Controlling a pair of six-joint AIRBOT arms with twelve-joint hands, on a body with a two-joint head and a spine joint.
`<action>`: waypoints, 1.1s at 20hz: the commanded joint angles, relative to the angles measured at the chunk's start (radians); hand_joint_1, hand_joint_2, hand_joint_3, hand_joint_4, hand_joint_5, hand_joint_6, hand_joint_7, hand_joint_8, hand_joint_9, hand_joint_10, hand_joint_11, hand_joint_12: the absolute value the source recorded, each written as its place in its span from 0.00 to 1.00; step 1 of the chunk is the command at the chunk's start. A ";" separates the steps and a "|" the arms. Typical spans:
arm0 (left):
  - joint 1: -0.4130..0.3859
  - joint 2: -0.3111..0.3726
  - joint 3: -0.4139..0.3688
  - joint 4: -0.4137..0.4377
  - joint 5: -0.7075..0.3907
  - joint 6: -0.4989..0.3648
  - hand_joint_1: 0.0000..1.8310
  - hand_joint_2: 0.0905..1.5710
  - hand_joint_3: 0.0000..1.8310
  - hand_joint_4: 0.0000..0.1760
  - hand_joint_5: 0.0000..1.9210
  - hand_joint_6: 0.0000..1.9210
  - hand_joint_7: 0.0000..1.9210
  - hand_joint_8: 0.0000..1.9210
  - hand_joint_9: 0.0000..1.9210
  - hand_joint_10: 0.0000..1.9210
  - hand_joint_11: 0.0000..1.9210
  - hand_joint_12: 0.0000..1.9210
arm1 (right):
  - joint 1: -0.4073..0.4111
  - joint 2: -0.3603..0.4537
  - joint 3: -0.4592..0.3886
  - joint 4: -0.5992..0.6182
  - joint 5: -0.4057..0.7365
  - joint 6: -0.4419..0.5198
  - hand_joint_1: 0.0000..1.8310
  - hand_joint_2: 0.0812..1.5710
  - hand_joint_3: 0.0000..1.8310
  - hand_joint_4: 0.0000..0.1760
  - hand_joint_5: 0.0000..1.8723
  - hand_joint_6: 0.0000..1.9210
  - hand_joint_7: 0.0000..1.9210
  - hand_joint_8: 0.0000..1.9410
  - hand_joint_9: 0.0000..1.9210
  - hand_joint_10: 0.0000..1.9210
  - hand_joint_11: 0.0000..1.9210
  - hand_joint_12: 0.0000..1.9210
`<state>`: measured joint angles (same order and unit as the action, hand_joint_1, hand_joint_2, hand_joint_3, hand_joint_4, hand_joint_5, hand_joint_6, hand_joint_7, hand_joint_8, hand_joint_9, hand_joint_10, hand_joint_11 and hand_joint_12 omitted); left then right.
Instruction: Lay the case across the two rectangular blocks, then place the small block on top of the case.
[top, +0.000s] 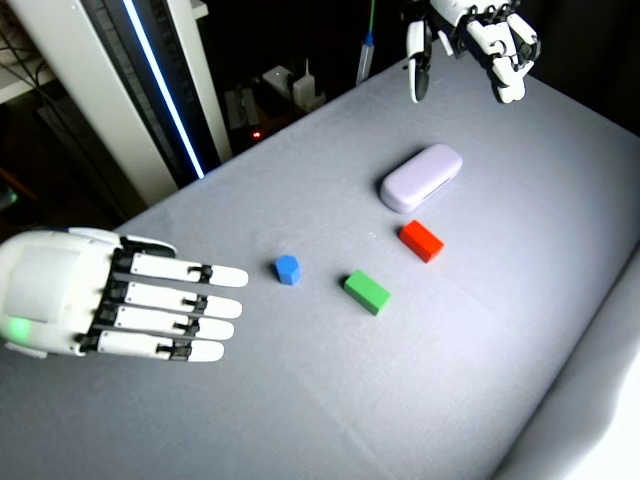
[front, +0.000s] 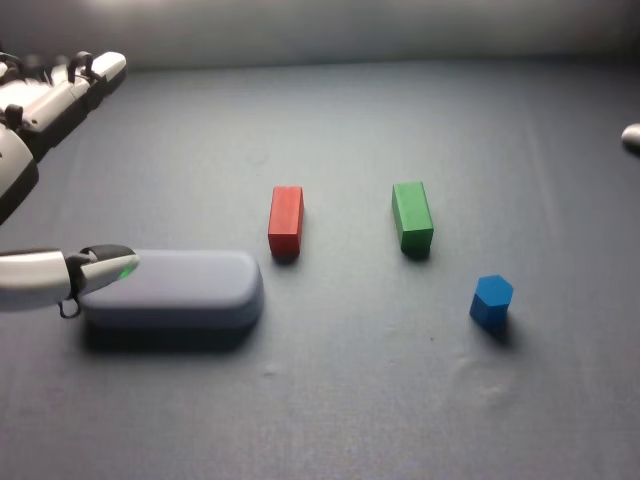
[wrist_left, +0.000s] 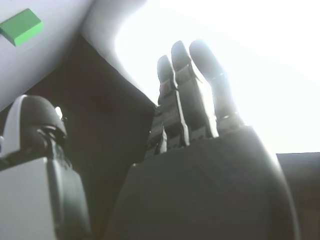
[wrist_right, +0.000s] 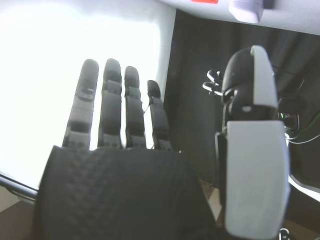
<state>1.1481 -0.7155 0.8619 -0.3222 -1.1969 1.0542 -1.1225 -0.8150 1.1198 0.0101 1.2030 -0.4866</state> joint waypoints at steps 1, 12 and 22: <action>-0.012 -0.001 0.008 0.005 -0.118 0.000 0.31 0.57 0.01 0.00 0.00 0.00 0.00 0.00 0.00 0.00 0.00 0.00 | 0.013 0.002 0.006 0.031 0.111 0.006 0.21 0.85 0.01 0.00 0.00 0.00 0.00 0.00 0.00 0.00 0.00 0.00; -0.147 -0.107 0.147 0.105 0.336 0.000 0.38 0.46 0.00 0.78 0.02 0.00 0.04 0.00 0.02 0.01 0.02 0.02 | 0.030 -0.004 0.015 -0.007 0.079 0.012 0.19 0.84 0.00 0.00 0.00 0.00 0.00 0.00 0.00 0.00 0.00 0.00; -0.227 -0.223 0.258 0.077 0.590 0.118 0.46 0.46 0.00 0.50 0.11 0.00 0.17 0.00 0.21 0.00 0.06 0.26 | 0.036 -0.006 0.017 -0.023 0.062 0.020 0.21 0.84 0.00 0.00 0.00 0.00 0.00 0.00 0.00 0.00 0.00 0.00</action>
<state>0.9337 -0.9344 1.1172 -0.2462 -0.5232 1.1683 -1.0973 -0.8238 1.1309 -0.0456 1.1507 -0.4721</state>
